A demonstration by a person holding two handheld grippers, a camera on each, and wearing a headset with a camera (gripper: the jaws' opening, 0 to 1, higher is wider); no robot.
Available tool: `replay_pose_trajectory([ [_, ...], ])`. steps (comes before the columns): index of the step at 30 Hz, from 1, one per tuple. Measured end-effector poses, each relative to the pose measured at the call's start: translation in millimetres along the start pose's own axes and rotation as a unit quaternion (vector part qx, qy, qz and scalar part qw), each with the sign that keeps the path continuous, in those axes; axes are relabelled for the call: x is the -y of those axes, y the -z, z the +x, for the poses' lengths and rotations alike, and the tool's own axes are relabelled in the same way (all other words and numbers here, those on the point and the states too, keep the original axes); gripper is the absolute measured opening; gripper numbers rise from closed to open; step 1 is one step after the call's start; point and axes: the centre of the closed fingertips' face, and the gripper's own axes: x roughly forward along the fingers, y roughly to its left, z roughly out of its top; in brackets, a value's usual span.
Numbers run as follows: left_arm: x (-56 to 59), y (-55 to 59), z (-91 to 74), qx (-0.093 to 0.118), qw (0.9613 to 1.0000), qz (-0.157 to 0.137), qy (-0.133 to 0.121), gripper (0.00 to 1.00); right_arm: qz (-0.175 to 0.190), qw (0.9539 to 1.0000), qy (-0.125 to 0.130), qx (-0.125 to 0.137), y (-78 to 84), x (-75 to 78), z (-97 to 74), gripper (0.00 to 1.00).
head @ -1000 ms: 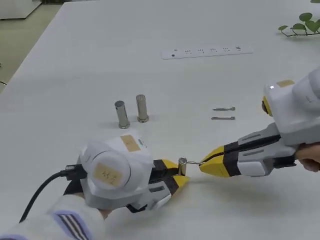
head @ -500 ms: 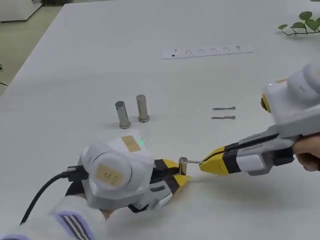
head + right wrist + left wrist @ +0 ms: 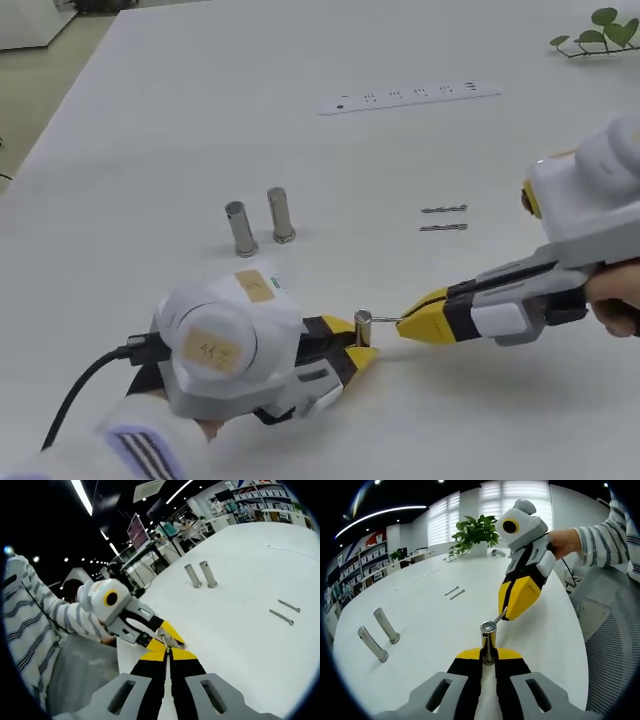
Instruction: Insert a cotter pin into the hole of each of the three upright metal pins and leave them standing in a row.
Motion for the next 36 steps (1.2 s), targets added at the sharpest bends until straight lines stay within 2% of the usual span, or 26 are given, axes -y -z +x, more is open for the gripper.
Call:
replay_pose_trajectory([
  [8,0.0,0.7,-1.1,-0.002,1.0,-0.006,0.0,0.07,-0.02,0.9998,0.003,-0.001,2.1,1.0,-3.1,0.03],
  [14,0.1,1.0,-1.3,-0.006,1.0,-0.006,0.002,0.07,-0.025,0.9997,-0.004,-0.002,4.1,-1.4,-0.8,0.03],
  [18,0.5,0.9,-1.3,-0.009,1.0,-0.002,0.002,0.07,-0.022,0.9997,-0.006,0.007,1.2,-1.4,0.0,0.03],
  [22,1.5,1.2,-1.3,-0.014,0.9999,0.004,0.004,0.07,-0.041,0.9991,-0.006,0.001,2.1,-2.1,3.5,0.03],
  [27,0.6,1.4,-1.3,-0.014,0.9999,0.001,0.002,0.07,-0.046,0.9989,-0.004,0.006,0.2,-0.6,4.0,0.03],
  [33,0.9,1.5,-1.6,-0.018,0.9998,0.001,0.004,0.07,-0.069,0.9976,0.001,0.01,-0.1,-2.4,6.0,0.03],
  [36,8.1,-0.1,1.7,-0.019,0.9997,0.01,0.014,0.06,-0.083,0.9964,-0.004,0.015,-1.4,-8.6,11.9,0.03],
])
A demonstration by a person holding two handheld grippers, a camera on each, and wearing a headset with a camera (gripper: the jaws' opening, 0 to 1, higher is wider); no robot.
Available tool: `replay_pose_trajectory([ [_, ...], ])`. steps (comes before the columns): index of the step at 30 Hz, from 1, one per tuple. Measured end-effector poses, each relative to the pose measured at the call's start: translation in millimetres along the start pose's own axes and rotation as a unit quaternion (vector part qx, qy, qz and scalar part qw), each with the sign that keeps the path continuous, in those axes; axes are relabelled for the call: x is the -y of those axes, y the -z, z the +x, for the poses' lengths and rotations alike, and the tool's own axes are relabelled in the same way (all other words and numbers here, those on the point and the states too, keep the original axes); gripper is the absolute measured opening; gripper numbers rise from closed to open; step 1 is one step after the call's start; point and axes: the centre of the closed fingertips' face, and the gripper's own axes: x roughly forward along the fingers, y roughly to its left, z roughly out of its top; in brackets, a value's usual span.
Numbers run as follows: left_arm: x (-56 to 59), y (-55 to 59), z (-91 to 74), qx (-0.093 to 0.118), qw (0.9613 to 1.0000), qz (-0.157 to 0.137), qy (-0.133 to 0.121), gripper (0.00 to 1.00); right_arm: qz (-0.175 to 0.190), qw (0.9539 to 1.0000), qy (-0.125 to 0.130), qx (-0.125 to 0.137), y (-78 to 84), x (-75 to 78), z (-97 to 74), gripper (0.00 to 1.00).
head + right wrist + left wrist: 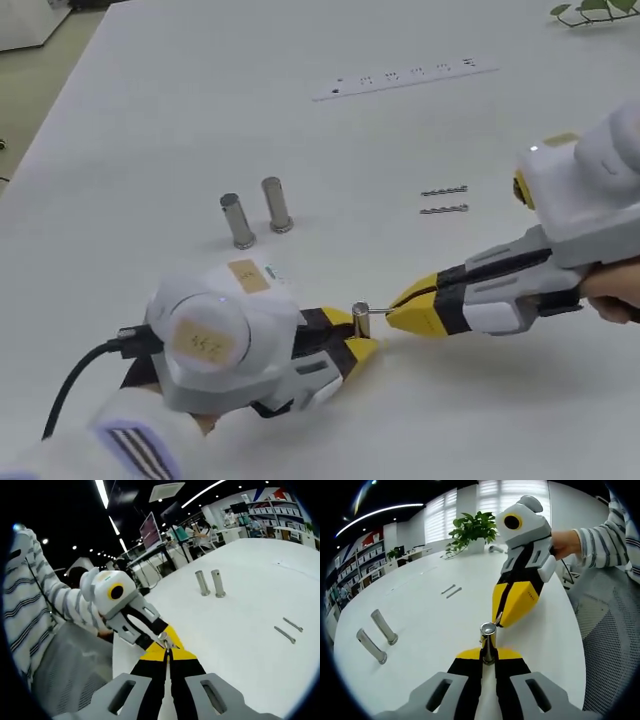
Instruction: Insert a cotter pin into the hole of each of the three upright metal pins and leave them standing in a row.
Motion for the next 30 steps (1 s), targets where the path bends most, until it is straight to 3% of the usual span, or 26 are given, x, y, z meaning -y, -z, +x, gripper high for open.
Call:
replay_pose_trajectory([
  [12,-0.4,-0.2,1.2,0.001,1.0,0.0,-0.008,0.07,-0.021,0.9998,0.008,0.002,-1.2,-2.0,-1.2,0.04],
  [16,-0.5,-0.2,0.8,0.002,0.9999,-0.002,-0.01,0.07,-0.081,0.9966,0.018,0.002,-3.2,-0.7,-2.4,0.05],
  [19,-0.7,-0.3,0.7,0.003,0.9999,-0.002,-0.011,0.07,-0.078,0.9968,0.02,0.002,-2.6,-2.2,-4.5,0.12],
  [30,-0.6,-0.7,0.4,0.009,0.9998,-0.004,-0.02,0.07,-0.078,0.9964,0.031,-0.011,-0.3,5.2,-17.8,0.06],
])
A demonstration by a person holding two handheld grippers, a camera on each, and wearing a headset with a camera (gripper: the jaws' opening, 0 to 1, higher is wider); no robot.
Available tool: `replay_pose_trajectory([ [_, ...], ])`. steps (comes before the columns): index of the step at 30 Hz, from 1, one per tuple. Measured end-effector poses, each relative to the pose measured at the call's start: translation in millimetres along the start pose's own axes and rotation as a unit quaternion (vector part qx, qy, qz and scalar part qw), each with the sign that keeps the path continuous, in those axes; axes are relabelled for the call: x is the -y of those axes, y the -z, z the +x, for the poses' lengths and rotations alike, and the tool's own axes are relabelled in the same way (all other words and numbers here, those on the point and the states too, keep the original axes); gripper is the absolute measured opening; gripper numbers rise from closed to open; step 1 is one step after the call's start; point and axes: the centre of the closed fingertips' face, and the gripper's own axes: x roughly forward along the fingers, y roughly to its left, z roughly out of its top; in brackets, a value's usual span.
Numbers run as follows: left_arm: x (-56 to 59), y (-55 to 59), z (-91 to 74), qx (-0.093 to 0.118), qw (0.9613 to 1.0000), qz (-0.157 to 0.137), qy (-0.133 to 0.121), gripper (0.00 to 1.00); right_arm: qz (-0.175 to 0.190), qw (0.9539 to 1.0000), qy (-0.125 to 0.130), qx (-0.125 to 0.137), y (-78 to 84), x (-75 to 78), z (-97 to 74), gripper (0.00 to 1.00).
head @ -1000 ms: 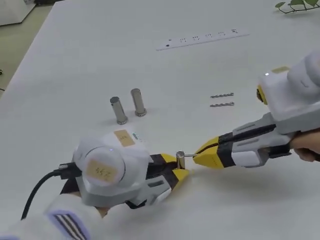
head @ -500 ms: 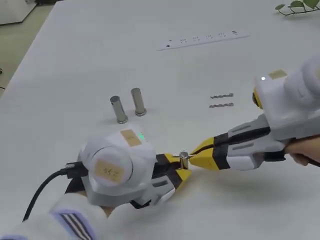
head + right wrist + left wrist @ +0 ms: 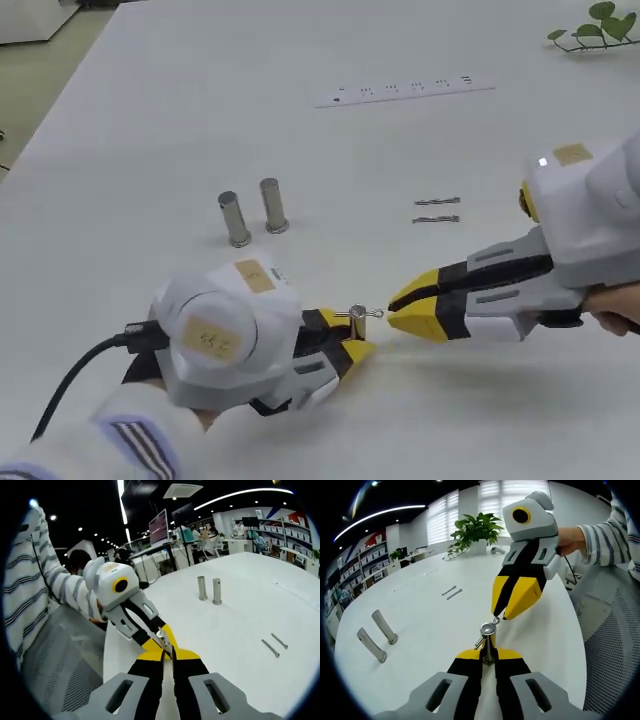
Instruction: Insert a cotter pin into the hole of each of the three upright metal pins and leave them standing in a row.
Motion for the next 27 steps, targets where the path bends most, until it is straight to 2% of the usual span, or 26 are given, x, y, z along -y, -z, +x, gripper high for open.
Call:
replay_pose_trajectory([
  [3,-0.1,0.0,-0.2,0.002,1.0,-0.001,-0.001,0.07,-0.004,1.0,-0.007,-0.005,-2.1,-2.0,1.1,0.04],
  [13,0.0,-0.2,0.0,0.006,1.0,-0.002,-0.004,0.07,-0.012,0.9996,-0.016,-0.019,-2.8,-5.4,9.3,0.03],
  [20,0.5,-0.9,0.2,0.011,0.9999,-0.008,-0.007,0.07,-0.011,0.9995,-0.016,-0.026,-1.8,-5.0,10.8,0.03],
  [22,1.3,-1.0,0.3,0.014,0.9996,-0.026,-0.003,0.07,-0.009,0.9996,-0.014,-0.025,-1.6,-4.4,10.3,0.03],
  [27,1.2,-1.3,0.7,0.016,0.9995,-0.027,-0.005,0.07,-0.004,0.9998,-0.005,-0.021,1.8,-2.1,8.6,0.06],
])
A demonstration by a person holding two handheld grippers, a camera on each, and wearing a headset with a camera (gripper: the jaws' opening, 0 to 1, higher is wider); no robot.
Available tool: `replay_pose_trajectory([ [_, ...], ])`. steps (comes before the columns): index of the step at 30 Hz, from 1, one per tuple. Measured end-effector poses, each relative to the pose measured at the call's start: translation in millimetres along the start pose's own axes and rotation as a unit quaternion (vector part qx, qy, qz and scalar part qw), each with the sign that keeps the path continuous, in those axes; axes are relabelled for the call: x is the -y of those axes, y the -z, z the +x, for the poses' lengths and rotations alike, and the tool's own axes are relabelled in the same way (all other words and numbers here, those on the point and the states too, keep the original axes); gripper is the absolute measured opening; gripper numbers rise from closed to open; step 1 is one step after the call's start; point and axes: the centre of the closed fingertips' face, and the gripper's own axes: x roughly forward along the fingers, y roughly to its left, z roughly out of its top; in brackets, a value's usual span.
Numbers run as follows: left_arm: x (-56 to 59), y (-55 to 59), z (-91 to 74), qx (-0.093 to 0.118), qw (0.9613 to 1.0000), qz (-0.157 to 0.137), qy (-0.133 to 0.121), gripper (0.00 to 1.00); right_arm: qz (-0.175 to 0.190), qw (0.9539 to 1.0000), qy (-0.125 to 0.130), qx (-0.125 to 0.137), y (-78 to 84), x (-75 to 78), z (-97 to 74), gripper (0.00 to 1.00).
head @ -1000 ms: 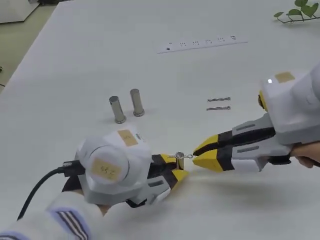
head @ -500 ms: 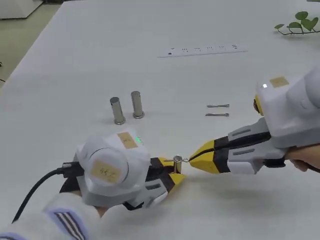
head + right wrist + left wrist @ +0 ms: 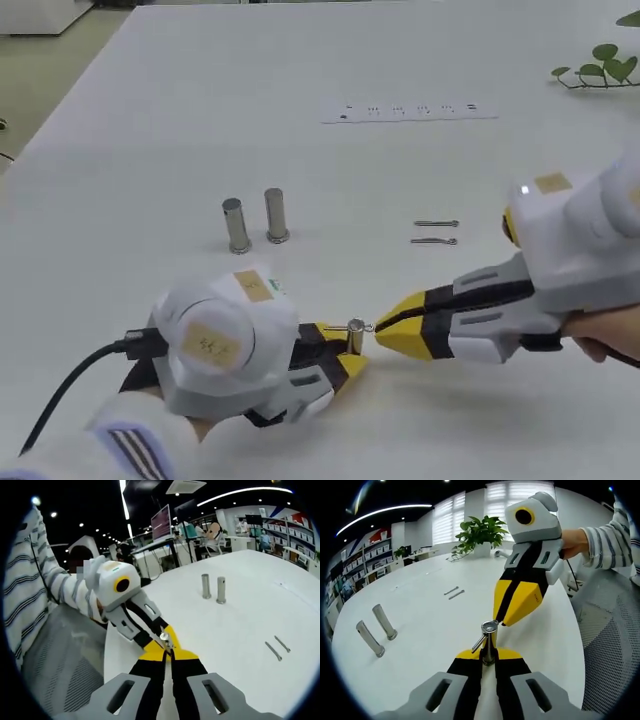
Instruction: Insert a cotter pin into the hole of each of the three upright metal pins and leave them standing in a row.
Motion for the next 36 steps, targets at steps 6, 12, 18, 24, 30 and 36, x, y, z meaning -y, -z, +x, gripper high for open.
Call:
replay_pose_trajectory([
  [6,0.4,0.6,-2.1,-0.001,1.0,0.008,-0.001,0.09,0.001,0.9999,0.009,0.007,0.5,1.3,1.2,0.11],
  [12,-3.8,-5.7,-13.8,0.02,0.9998,0.009,-0.002,0.38,-0.008,0.9999,0.006,0.01,-1.0,-1.8,7.3,0.15],
  [18,-5.4,-3.1,-29.0,0.032,0.9994,-0.016,0.005,0.51,-0.018,0.9998,-0.007,0.0,0.5,-6.6,15.5,0.16],
  [24,-2.2,2.0,-39.0,0.038,0.9978,-0.052,0.013,0.68,-0.022,0.9997,-0.006,-0.001,0.6,-5.1,20.8,0.17],
  [30,1.7,6.5,-43.2,0.043,0.997,-0.062,0.013,0.8,-0.033,0.9993,-0.008,-0.013,5.2,-5.2,27.0,0.18],
  [36,4.6,5.7,-48.0,0.048,0.9949,-0.087,0.013,0.99,-0.038,0.999,-0.008,-0.023,11.6,-2.8,33.0,0.17],
])
